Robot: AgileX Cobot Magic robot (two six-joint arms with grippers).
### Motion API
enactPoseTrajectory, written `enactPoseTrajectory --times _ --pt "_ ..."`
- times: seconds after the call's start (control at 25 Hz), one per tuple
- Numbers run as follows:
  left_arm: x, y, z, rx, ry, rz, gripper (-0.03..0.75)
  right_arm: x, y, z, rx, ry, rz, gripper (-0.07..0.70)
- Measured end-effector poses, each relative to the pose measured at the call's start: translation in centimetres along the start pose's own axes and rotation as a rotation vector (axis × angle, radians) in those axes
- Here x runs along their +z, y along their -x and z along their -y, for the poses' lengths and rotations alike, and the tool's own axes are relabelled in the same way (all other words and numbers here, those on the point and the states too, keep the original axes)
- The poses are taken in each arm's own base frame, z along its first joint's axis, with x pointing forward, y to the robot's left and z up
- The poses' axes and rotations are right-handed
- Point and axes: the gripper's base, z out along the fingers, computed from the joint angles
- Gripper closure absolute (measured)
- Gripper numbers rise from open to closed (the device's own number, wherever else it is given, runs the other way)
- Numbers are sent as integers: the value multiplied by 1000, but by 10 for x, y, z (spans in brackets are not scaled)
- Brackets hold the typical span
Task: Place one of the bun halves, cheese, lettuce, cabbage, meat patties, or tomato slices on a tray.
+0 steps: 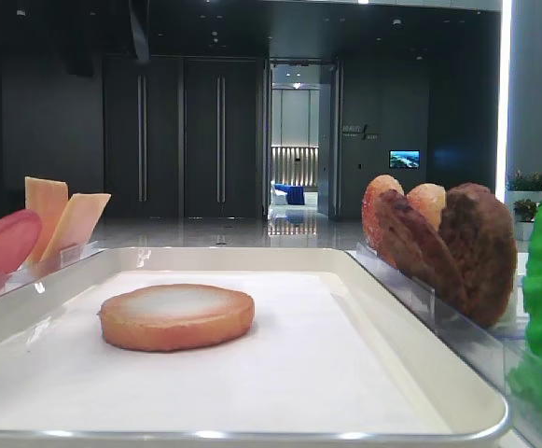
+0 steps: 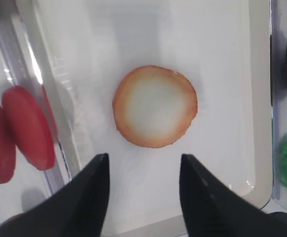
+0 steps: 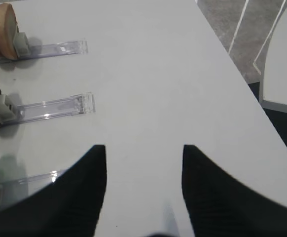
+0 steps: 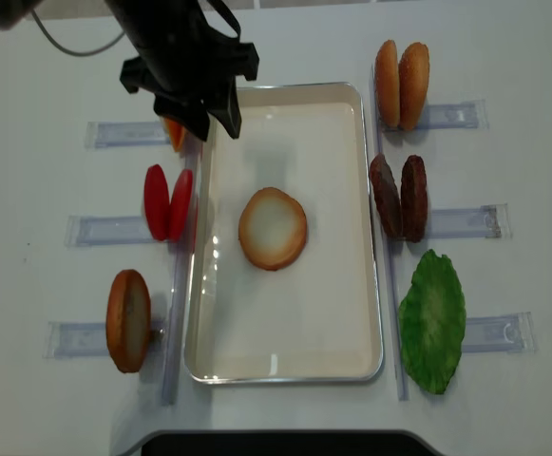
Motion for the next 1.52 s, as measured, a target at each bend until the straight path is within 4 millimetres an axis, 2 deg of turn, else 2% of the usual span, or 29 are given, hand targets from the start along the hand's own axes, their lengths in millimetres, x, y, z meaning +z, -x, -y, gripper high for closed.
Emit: enactPoseTrajectory --times 0.08,0.16,0.28,0.52,0.64,0.84,1.0,1.08,1.16,1.24,1.32,1.44,1.52 --pt "-10 3 1 7 5 36 298 0 0 0 0 0 0 292" --pt "-15 4 1 7 4 52 210 0 0 0 0 0 0 292" --pt "-16 5 0 -4 15 57 97 0 0 0 0 0 0 292" --pt "-18 11 -17 19 148 101 60 0 0 0 0 0 0 292" --pt "-23 19 -45 -27 209 122 59 0 0 0 0 0 0 292" --pt "-38 30 -126 -119 317 134 59 0 0 0 0 0 0 292" --pt "-52 27 -188 -165 418 124 59 0 0 0 0 0 0 292" --pt "-58 23 -207 -193 435 121 59 0 0 0 0 0 0 292" --pt "-64 18 -216 -211 445 126 59 0 0 0 0 0 0 292" --pt "-67 9 -216 -210 452 120 59 0 0 0 0 0 0 292" --pt "-70 -12 -212 -208 460 102 59 0 0 0 0 0 0 292" --pt "-61 -64 -204 -226 452 27 61 0 0 0 0 0 0 292" --pt "-49 -111 -196 -250 432 -32 61 0 0 0 0 0 0 292"
